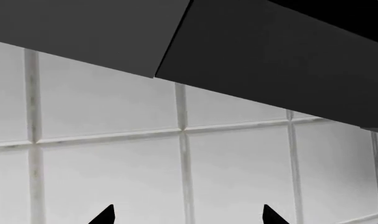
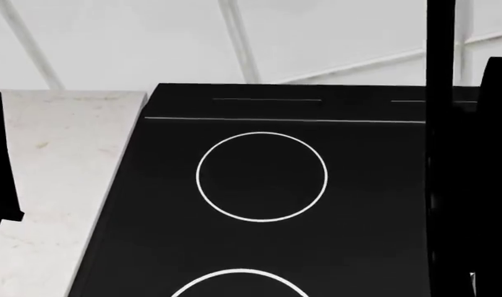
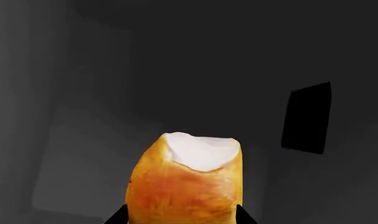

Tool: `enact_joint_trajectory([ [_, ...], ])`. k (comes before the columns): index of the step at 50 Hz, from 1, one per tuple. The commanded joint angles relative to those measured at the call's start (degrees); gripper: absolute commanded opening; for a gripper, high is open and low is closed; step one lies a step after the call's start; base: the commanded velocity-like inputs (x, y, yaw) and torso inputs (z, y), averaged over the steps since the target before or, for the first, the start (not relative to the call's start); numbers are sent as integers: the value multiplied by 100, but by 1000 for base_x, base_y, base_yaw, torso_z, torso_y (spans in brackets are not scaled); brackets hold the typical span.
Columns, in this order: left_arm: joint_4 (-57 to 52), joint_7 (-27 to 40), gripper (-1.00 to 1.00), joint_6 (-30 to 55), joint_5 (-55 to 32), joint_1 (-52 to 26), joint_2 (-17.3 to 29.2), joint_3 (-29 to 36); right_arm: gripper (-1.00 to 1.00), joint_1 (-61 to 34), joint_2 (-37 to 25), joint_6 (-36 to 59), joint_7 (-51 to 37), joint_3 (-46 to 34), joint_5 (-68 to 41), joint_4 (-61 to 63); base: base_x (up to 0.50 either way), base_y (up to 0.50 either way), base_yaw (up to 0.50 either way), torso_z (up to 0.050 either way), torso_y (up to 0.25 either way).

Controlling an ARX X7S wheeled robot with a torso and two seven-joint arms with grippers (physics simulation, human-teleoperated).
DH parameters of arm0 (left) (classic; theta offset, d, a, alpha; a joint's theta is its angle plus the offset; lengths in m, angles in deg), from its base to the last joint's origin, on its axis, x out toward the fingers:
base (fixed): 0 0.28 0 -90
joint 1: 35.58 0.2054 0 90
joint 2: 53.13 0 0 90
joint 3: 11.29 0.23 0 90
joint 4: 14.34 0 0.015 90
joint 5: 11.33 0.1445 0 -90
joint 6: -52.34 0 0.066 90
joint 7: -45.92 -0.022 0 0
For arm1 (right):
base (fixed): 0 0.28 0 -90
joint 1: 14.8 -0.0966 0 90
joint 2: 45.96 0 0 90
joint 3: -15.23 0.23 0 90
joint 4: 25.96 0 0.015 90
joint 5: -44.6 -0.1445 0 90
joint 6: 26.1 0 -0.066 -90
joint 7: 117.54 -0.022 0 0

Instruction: Pick the chicken breast from the counter and place it in the microwave.

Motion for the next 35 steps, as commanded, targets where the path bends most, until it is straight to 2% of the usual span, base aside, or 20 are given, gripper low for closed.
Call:
enact_joint_trajectory([
  [1,-52,52,100,-10,-56,37,54,-34,-100,-46,0,-203,-36,-23,113,-383,0,0,0,0,0],
  [24,-71,67,100,-46,-72,71,83,-17,-100,-46,-1,-148,-225,-252,-292,-1254,0,0,0,0,0],
  [25,-79,79,100,-35,-84,63,86,-9,100,-46,-1,-101,-217,-214,-353,-1260,0,0,0,0,0],
  [35,-136,139,100,-31,-155,72,128,-24,100,-46,-1,-34,-214,-112,-348,-1160,0,0,0,0,0],
])
